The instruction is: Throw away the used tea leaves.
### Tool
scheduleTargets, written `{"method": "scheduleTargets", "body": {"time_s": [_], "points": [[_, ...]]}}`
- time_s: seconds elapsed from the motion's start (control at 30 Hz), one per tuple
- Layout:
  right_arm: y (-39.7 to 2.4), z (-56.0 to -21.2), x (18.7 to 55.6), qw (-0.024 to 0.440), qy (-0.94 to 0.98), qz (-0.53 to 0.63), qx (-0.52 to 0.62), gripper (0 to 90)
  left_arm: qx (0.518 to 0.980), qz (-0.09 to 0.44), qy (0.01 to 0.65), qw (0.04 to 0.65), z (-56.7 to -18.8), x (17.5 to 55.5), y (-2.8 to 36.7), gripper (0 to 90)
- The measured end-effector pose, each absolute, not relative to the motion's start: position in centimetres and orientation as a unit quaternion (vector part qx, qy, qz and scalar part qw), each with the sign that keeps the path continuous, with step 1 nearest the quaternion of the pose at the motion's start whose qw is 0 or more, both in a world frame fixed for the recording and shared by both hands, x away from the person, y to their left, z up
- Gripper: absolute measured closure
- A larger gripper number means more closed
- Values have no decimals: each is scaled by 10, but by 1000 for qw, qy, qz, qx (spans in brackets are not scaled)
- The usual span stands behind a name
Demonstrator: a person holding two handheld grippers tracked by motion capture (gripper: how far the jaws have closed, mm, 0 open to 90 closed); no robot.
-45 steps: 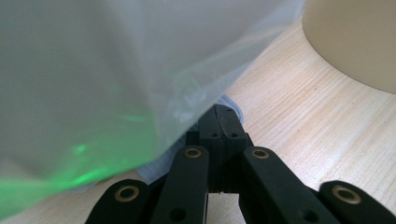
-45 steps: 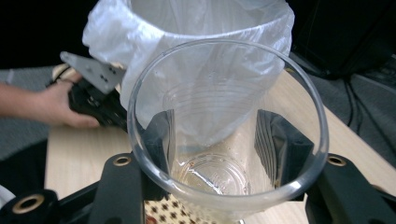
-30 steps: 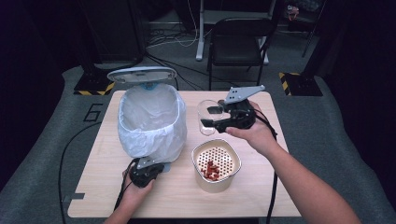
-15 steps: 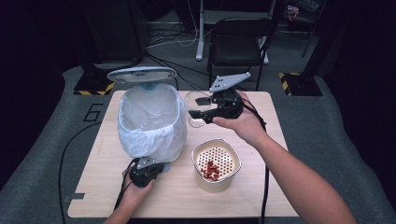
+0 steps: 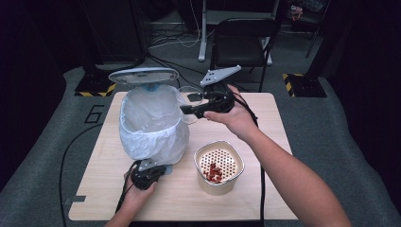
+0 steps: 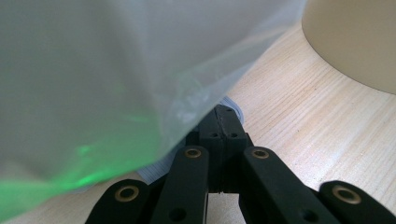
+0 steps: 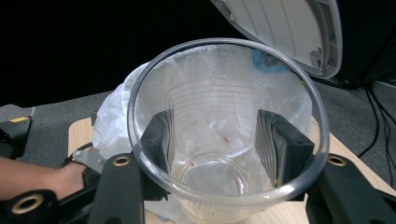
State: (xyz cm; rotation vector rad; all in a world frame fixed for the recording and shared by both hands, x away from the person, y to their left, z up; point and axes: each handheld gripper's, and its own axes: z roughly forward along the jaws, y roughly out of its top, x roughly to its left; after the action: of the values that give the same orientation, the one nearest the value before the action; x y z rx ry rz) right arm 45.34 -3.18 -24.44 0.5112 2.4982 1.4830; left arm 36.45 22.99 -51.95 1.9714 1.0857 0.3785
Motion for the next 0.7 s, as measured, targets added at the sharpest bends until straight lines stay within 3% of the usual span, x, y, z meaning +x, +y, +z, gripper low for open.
{"method": "scheduleTargets", "body": {"time_s": [0.7], "points": [[20, -249, 476, 99, 854, 486, 157, 478, 779, 157, 436, 424, -521, 365, 229, 900]]}}
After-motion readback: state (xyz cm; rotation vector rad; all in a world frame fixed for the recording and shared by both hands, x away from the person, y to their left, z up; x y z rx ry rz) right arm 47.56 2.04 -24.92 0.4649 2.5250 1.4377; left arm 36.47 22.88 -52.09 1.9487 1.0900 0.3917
